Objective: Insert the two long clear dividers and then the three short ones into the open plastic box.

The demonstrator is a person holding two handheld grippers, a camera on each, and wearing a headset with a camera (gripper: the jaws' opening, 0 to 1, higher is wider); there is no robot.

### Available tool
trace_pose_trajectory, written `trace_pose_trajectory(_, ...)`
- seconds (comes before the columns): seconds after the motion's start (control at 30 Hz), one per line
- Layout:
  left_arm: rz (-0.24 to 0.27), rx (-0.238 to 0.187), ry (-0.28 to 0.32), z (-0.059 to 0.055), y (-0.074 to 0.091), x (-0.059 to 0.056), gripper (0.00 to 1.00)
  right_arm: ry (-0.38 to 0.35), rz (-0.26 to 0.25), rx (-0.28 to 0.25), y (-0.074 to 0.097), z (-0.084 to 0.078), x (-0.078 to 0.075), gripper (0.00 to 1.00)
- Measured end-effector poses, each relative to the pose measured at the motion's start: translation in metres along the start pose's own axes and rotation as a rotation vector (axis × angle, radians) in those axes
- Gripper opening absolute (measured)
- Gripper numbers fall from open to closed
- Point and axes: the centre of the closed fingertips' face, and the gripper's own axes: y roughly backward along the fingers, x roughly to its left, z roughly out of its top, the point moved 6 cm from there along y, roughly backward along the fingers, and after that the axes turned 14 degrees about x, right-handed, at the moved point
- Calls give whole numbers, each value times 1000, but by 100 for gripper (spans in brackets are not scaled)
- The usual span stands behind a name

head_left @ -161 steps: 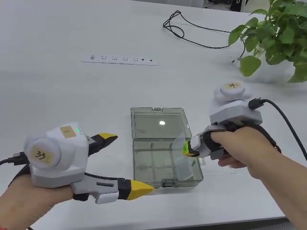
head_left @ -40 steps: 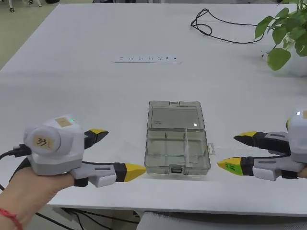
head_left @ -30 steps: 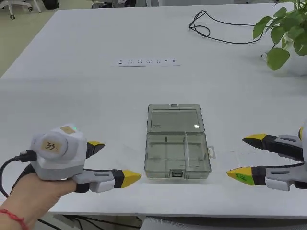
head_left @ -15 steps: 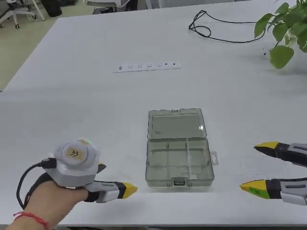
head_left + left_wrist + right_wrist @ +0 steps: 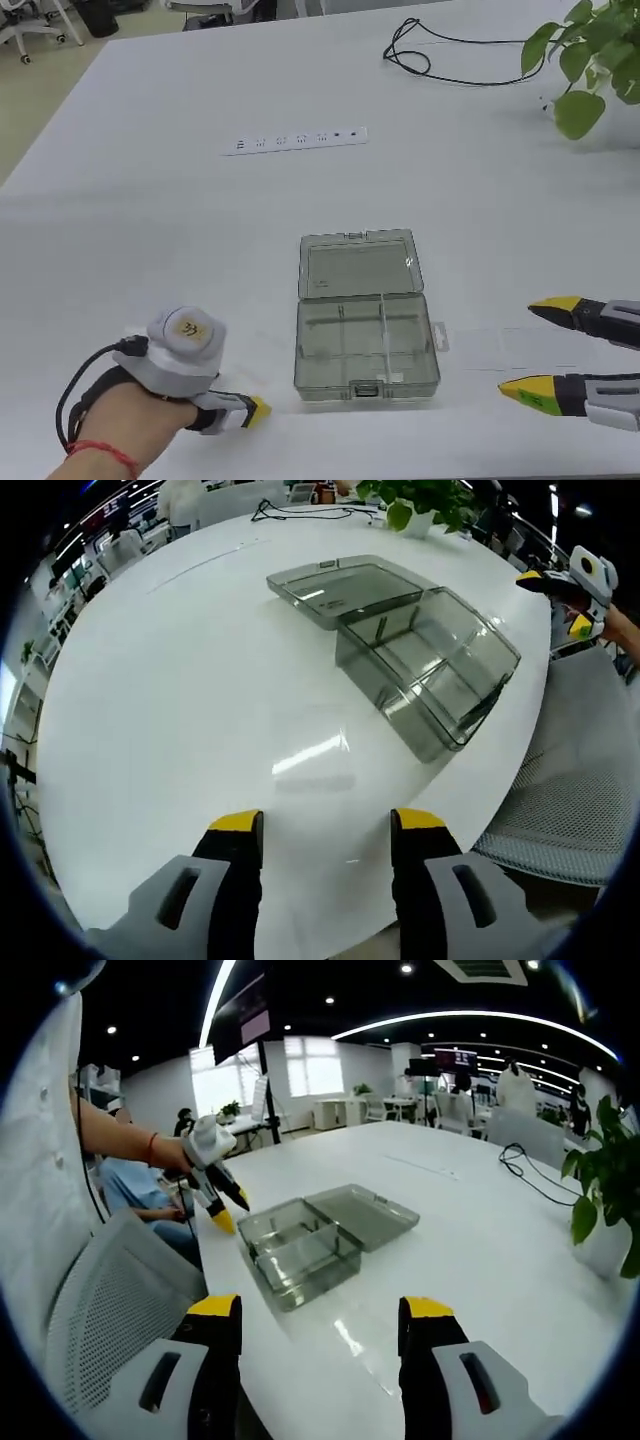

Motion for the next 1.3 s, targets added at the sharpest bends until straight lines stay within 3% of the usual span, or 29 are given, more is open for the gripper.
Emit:
trace_pose_trajectory(0.3, 46, 39, -13, -1, 0, 4, 39, -14, -8, -18, -1, 1, -2, 64)
trace_pose_trajectory(0.7, 41, 58, -16, 0, 1, 6, 32, -22, -9, -17, -2, -2, -2, 63)
trace_pose_trajectory(1.3, -48, -19, 99, -2, 3, 9, 30, -18, -6, 0, -5, -2, 2, 63)
